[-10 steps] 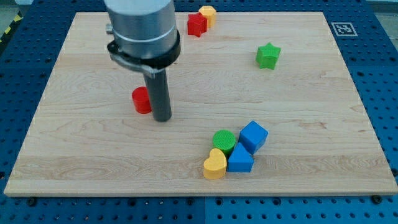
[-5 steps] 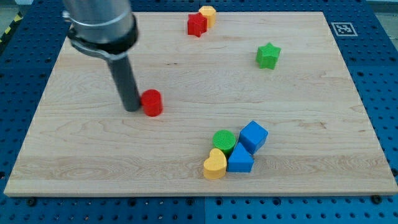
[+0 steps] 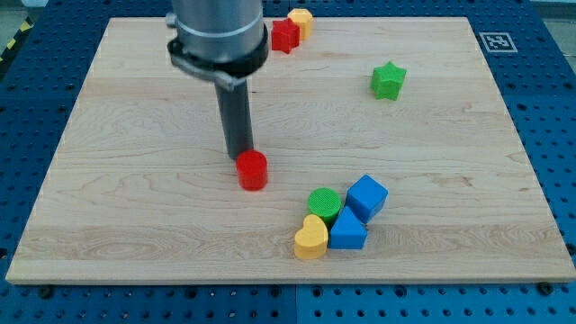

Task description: Push red circle into the green circle

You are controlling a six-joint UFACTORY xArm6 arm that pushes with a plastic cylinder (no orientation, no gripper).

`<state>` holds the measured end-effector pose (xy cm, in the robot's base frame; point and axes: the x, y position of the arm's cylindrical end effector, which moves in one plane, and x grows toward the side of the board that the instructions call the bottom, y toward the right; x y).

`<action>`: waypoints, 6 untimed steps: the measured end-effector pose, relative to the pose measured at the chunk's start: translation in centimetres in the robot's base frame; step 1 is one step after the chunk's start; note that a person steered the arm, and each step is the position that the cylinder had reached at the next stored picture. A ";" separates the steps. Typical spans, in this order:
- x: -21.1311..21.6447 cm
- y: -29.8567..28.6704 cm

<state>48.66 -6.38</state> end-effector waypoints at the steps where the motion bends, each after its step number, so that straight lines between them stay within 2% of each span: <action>1: 3.2 0.7; 2: 4.9 1.3; 4: 5.8 -0.8; 6: 8.0 3.3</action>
